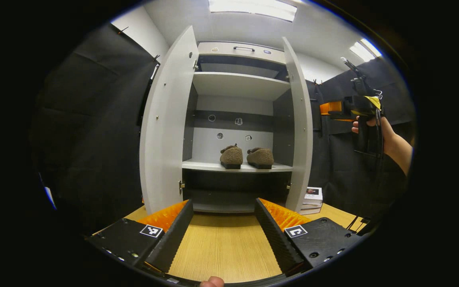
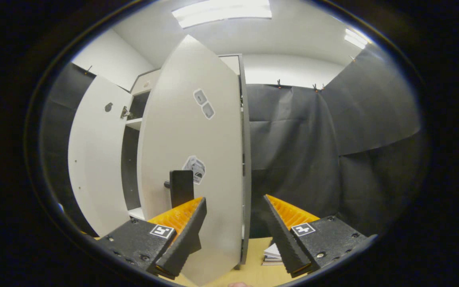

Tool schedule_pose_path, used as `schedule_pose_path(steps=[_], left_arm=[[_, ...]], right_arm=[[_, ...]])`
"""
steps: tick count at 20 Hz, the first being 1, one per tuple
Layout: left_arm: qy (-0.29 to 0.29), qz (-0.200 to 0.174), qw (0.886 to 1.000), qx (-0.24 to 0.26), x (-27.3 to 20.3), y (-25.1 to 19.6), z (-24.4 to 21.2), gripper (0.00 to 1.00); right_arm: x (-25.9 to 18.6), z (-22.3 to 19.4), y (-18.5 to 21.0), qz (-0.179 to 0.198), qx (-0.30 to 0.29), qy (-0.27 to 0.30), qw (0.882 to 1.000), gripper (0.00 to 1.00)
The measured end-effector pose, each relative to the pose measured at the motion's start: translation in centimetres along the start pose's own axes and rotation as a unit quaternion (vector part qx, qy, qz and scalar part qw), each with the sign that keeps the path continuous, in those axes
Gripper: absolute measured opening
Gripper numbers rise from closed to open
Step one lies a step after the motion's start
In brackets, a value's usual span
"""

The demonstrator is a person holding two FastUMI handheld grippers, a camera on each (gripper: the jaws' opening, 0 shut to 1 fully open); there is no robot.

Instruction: Grab one shoe with the right hand and put it into the shoe cabinet, grab the other shoe with the left hand and put it into the shoe cabinet; then close the right door with the right hand and the left door with the left hand.

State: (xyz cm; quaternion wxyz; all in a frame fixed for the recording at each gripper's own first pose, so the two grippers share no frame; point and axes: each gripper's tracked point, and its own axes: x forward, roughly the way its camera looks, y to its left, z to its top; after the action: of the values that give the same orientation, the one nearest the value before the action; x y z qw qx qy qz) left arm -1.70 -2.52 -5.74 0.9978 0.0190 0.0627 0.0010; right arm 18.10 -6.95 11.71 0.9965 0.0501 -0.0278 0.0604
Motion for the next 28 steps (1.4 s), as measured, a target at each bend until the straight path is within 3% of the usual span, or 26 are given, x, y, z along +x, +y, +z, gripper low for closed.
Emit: schedule_pose_path(steps=[7, 14, 22, 28], left_arm=[[-0.001, 0.017, 1.000, 0.006, -0.8, 1.8, 0.3, 0.95], [0.001, 0.016, 1.000, 0.001, -1.3, 2.0, 0.3, 0.95], [-0.007, 0.000, 1.000, -0.006, -1.2, 1.1, 1.0, 0.95], [-0.011, -0.009, 1.000, -0.011, -0.7, 0.6, 1.6, 0.95]], right_arm=[[4.7, -1.7, 6.4, 0.035, 0.003, 0.015, 0.999, 0.93], [4.7, -2.4, 5.9, 0.020, 0.009, 0.019, 1.000, 0.95], [-4.0, -1.4, 4.6, -0.004, -0.007, -0.010, 1.000, 0.95], [-12.4, -4.9, 5.6, -0.032, 0.003, -0.041, 0.999, 0.95]])
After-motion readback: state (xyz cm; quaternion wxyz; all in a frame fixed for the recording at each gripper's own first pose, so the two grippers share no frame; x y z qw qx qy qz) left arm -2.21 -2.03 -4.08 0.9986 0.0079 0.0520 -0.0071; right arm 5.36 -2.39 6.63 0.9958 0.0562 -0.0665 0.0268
